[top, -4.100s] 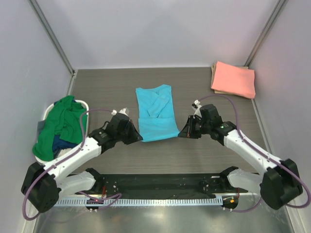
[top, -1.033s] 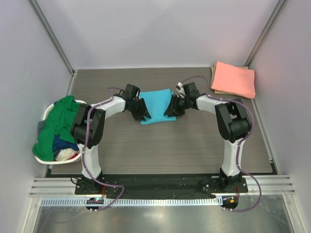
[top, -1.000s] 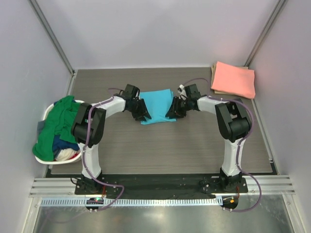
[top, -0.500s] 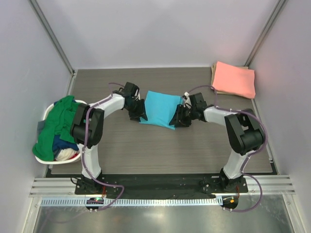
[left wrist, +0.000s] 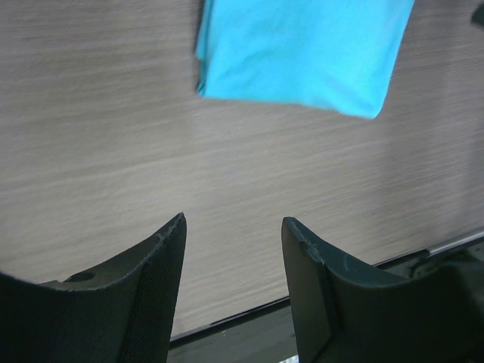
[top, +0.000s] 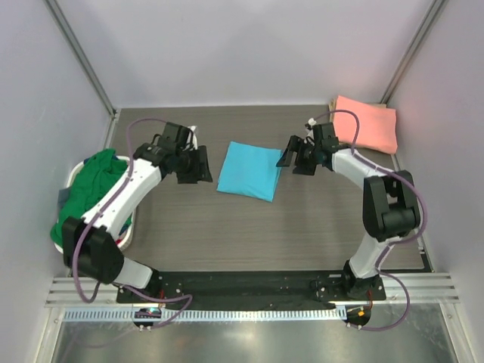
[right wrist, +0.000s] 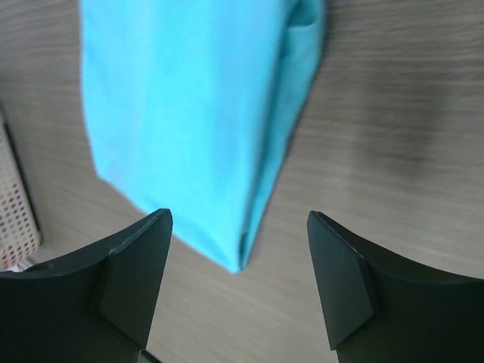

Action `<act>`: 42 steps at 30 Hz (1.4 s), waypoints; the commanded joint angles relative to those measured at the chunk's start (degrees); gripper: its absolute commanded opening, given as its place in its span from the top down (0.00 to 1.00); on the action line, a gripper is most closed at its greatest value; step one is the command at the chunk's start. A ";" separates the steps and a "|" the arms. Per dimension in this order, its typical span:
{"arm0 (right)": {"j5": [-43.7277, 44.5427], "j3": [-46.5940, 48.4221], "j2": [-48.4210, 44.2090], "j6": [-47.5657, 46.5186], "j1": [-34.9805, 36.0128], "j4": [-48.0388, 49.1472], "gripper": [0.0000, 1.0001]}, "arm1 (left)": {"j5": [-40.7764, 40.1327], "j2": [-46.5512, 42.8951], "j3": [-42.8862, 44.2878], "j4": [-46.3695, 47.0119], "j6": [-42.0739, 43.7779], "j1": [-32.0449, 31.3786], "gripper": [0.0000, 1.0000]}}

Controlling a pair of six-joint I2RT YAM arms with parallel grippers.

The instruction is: Fold and stack the t-shirts

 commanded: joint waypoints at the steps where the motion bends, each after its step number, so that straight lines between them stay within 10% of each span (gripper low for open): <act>1: 2.02 4.08 5.57 -1.67 -1.65 -0.65 0.22 | -5.02 -8.33 -6.12 -6.05 2.24 0.25 0.45; 18: -6.67 14.11 28.78 6.50 -0.17 12.61 0.31 | -15.75 -34.19 -18.44 -6.06 1.10 0.25 0.40; 28: -13.52 14.45 28.09 5.11 -0.60 15.89 0.99 | -17.78 -41.32 -22.66 -1.75 0.30 0.25 0.32; 42: -1.15 24.03 12.27 -17.30 -8.77 -10.91 0.99 | -16.11 -43.44 -23.54 -0.61 0.66 0.25 0.32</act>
